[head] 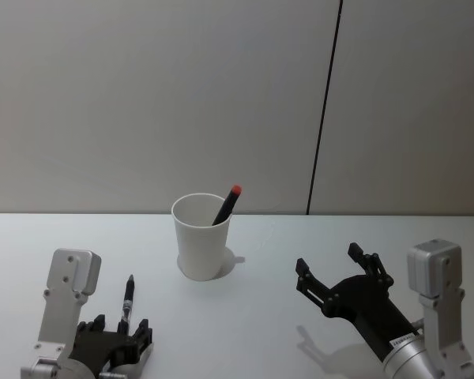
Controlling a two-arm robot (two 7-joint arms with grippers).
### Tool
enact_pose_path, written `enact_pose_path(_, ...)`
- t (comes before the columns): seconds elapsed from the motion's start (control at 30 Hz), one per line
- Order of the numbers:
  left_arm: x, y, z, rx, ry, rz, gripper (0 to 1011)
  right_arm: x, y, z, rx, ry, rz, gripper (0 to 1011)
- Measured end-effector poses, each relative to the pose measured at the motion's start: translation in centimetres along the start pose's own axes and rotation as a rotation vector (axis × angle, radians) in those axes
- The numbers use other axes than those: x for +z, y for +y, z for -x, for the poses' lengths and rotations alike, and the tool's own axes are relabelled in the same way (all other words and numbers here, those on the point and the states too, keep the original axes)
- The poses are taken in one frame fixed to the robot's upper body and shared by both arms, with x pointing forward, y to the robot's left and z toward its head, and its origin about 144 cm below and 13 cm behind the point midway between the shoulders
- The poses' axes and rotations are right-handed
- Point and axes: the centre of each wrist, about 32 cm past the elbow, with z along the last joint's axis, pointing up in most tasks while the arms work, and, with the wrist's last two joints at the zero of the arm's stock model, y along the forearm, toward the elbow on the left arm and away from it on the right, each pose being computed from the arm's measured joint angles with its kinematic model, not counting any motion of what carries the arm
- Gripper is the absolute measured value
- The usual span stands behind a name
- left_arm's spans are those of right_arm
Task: Place the pen into the pen holder.
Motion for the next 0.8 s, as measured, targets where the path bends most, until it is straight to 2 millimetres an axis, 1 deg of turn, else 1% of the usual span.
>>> enact_pose_path(0.8,-0.06,-0.05,0.02,-0.001,-0.003,0.003,589,0.0,0.0,0.0,0.0,0.0,0.0,1001)
